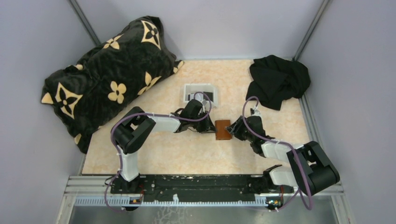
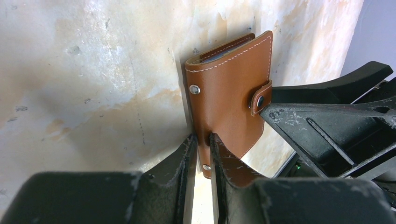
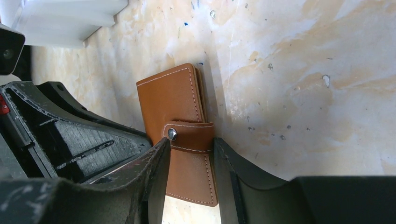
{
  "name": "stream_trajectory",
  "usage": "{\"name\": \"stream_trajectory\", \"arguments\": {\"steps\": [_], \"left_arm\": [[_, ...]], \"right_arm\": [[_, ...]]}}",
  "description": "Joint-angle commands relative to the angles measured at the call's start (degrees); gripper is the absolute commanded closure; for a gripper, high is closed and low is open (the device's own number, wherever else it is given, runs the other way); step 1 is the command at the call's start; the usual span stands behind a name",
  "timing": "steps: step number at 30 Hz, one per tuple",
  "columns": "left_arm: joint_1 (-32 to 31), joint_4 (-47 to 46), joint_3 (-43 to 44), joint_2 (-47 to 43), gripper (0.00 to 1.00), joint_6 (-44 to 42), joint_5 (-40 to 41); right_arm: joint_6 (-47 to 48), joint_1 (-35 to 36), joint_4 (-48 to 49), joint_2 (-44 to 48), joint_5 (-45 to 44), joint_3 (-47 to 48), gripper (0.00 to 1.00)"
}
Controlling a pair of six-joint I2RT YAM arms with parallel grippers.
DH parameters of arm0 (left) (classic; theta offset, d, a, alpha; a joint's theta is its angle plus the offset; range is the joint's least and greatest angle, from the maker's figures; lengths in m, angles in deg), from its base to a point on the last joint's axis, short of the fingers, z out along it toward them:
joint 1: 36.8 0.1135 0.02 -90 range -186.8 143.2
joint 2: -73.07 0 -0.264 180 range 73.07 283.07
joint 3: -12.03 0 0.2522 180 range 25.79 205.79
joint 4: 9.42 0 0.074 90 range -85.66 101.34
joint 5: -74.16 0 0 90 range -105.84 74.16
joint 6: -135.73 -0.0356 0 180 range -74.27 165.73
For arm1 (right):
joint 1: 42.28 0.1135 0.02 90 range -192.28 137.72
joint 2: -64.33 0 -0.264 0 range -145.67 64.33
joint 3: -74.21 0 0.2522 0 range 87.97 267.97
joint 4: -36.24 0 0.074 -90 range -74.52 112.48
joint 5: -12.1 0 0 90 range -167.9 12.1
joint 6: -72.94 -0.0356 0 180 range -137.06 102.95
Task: Put the credit cards into the card holder
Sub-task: Close the card holder at the center of the board.
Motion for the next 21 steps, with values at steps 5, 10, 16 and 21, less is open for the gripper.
{"name": "stream_trajectory", "arguments": {"steps": [5,10,16,21], "left_arm": [[0.7,12.05,-3.26,5.98,0.75,-4.71,8.67],[0.7,11.92,-3.14,6.36,0.75,-4.69,8.35],[0.76,11.75,-3.19,6.3,0.75,-4.54,8.36],[0.7,11.77,-3.36,6.14,0.75,-4.44,8.4]], "right_arm": [[-0.09,-0.31,-0.45,-1.65,1.39,-0.54,0.6],[-0.08,-0.31,-1.4,-0.64,1.68,-1.11,0.6],[0.1,-0.35,-2.26,-0.8,1.76,-1.19,0.62],[0.61,-0.31,-2.64,-2.29,2.39,-0.59,0.63]]}}
